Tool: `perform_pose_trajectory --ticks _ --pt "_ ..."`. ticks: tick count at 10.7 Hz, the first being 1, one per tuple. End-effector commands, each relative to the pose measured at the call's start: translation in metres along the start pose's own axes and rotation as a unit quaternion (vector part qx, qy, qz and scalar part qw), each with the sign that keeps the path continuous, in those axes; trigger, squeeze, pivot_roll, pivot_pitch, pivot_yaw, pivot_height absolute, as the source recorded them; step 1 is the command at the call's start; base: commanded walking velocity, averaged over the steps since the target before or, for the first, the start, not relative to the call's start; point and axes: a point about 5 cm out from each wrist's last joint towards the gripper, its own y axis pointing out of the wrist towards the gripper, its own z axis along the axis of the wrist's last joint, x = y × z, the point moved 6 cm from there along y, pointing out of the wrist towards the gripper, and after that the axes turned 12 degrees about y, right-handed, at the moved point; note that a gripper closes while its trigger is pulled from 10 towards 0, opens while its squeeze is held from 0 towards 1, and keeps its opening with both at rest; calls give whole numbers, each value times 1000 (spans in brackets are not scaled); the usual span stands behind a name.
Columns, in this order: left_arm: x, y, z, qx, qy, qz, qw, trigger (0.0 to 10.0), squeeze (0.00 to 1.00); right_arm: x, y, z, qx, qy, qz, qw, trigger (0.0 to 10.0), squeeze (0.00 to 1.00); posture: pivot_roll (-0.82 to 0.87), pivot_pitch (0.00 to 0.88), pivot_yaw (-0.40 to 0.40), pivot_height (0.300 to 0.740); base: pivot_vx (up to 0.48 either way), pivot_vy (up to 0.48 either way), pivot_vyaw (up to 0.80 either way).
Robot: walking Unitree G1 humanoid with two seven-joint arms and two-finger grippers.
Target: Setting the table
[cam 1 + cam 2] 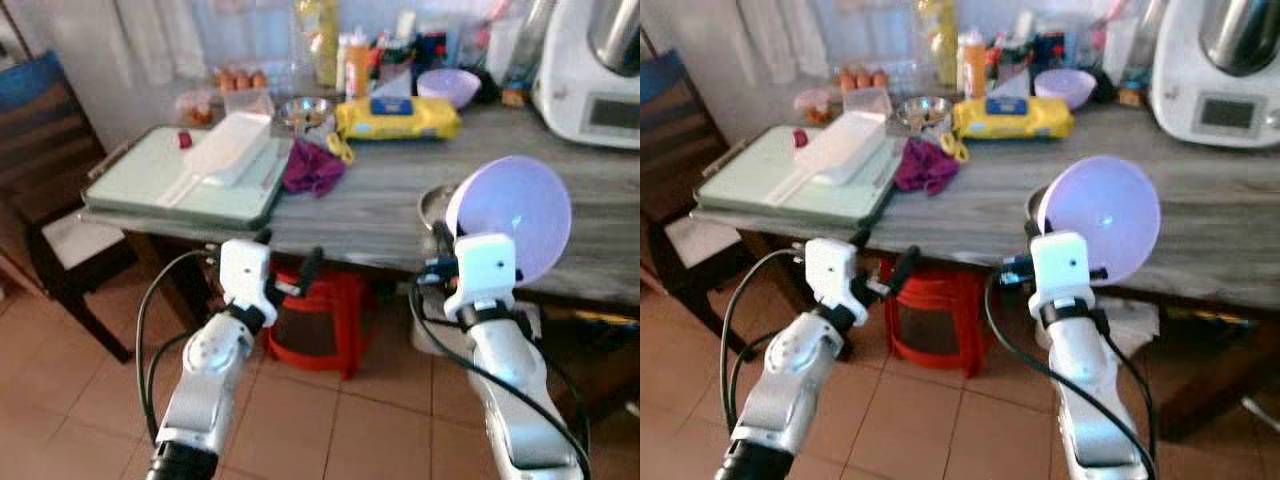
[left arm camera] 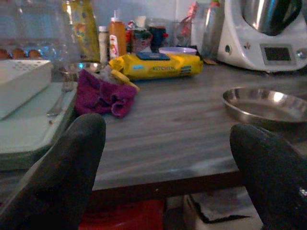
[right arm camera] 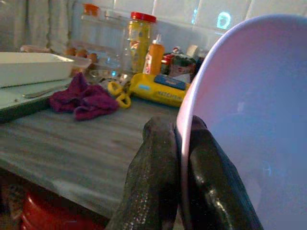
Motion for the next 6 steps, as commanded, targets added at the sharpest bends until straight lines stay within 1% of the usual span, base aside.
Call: perform_pose_trajectory --ticks 1,3,6 --pt "2 0 2 1 1 -2 1000 10000 0 -4 3 9 16 -2 10 1000 10000 0 -169 53 52 740 0 0 0" --pt "4 0 3 6 0 -7 1000 10000 0 -6 6 10 17 -2 13 1000 10000 0 -169 53 48 740 0 0 0" --pt "8 -2 5 12 -7 -19 1000 10000 0 -7 8 10 17 -3 14 1000 10000 0 -161 49 52 740 0 0 -800"
